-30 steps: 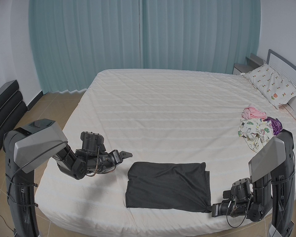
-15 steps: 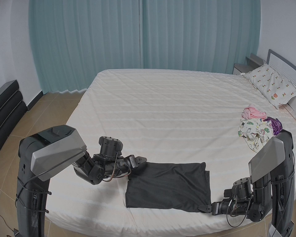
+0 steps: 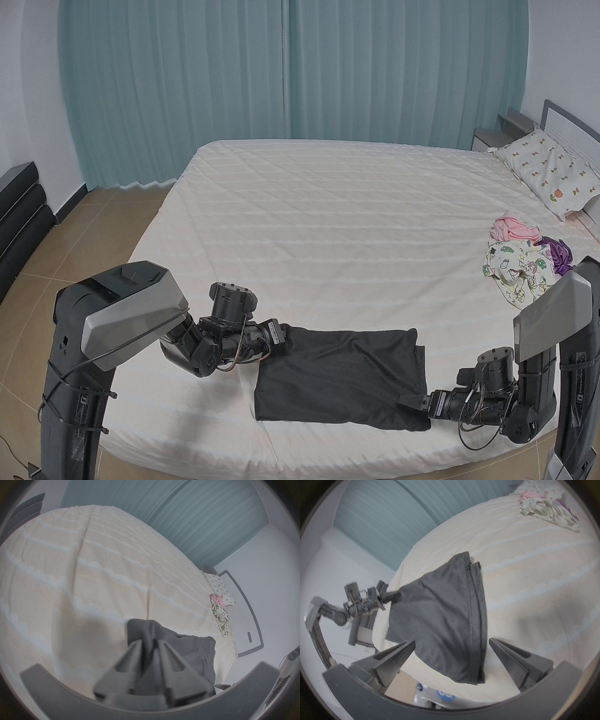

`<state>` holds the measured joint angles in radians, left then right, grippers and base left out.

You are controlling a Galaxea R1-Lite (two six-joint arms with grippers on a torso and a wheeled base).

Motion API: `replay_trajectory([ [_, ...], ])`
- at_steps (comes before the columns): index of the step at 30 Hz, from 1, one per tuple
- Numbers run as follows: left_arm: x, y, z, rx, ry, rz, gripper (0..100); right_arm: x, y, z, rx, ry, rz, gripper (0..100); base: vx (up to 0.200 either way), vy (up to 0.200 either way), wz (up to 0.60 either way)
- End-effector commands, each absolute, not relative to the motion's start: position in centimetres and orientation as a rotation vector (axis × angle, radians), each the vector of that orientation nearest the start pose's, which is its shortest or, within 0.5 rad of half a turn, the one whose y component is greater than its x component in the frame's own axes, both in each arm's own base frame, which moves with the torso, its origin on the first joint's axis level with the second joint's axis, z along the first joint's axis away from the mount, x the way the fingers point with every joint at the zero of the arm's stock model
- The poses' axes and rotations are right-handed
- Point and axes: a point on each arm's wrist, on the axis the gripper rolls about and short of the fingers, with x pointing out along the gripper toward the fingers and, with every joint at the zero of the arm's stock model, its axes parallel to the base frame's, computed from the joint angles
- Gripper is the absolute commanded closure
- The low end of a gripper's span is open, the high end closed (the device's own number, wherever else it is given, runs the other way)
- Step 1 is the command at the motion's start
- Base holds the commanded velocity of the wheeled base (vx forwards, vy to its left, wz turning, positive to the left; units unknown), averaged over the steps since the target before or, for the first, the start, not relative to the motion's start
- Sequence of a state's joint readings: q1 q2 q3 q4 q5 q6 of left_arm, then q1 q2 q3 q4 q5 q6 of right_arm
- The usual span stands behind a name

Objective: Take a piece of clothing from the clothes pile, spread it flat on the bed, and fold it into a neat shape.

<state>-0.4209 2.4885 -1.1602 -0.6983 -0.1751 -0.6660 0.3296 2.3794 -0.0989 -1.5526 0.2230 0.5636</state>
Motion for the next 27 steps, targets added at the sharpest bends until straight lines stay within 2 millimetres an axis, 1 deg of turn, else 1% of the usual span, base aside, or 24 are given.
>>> replay_trajectory([
  [1,39.7,-18.3,-3.4,-0.545,0.805,-0.339,100,23.5,8.1,-2.7,0.557,0.773,0.330,0,0.000,0.000,0.00],
  [2,39.9,-18.3,-3.3,-0.547,0.789,-0.317,100,25.1,8.0,-2.8,0.625,0.735,0.306,0,0.000,0.000,0.00],
  [3,40.1,-18.3,-3.3,-0.545,0.778,-0.302,100,25.8,7.6,-3.1,0.644,0.724,0.288,0,0.000,0.000,0.00],
  [5,40.3,-18.4,-3.5,-0.547,0.765,-0.275,100,26.7,7.2,-3.6,0.656,0.707,0.266,0,0.000,0.000,0.00],
  [9,40.5,-18.4,-3.4,-0.558,0.755,-0.248,100,28.3,6.7,-3.8,0.667,0.658,0.252,0,0.000,0.000,0.00],
  [10,40.5,-18.2,-3.4,-0.574,0.755,-0.240,100,29.5,6.0,-4.0,0.677,0.619,0.235,0,0.000,0.000,0.00],
  [14,40.8,-18.3,-3.0,-0.624,0.748,-0.227,100,30.8,5.6,-4.8,0.685,0.596,0.221,0,0.000,0.000,0.00],
  [15,40.8,-18.3,-3.0,-0.624,0.748,-0.227,100,30.8,5.6,-4.8,0.685,0.596,0.221,0,0.000,0.000,0.00],
  [18,40.9,-18.2,-3.0,-0.630,0.739,-0.207,100,31.9,5.7,-5.1,0.689,0.568,0.229,0,0.000,0.000,0.00],
  [19,40.9,-18.2,-3.0,-0.630,0.739,-0.207,100,32.0,5.7,-5.1,0.689,0.566,0.230,0,0.000,0.000,0.00],
  [20,40.9,-18.2,-3.0,-0.629,0.737,-0.203,100,32.8,5.9,-5.2,0.688,0.542,0.241,0,0.000,0.000,0.00],
  [21,40.9,-18.2,-3.0,-0.629,0.737,-0.203,100,32.8,5.9,-5.2,0.688,0.542,0.241,0,0.000,0.000,0.00],
  [22,40.9,-18.2,-3.0,-0.629,0.738,-0.202,100,33.5,6.2,-5.2,0.686,0.524,0.253,0,0.000,0.000,0.00],
  [23,40.9,-18.2,-3.0,-0.629,0.738,-0.202,100,33.5,6.2,-5.2,0.686,0.524,0.253,0,0.000,0.000,0.00],
  [26,40.9,-18.2,-3.0,-0.630,0.739,-0.201,100,34.4,6.8,-5.1,0.684,0.534,0.266,0,0.000,0.000,0.00],
  [27,40.9,-18.1,-3.1,-0.631,0.739,-0.199,100,35.0,7.2,-5.1,0.682,0.530,0.276,0,0.000,0.000,0.00],
])
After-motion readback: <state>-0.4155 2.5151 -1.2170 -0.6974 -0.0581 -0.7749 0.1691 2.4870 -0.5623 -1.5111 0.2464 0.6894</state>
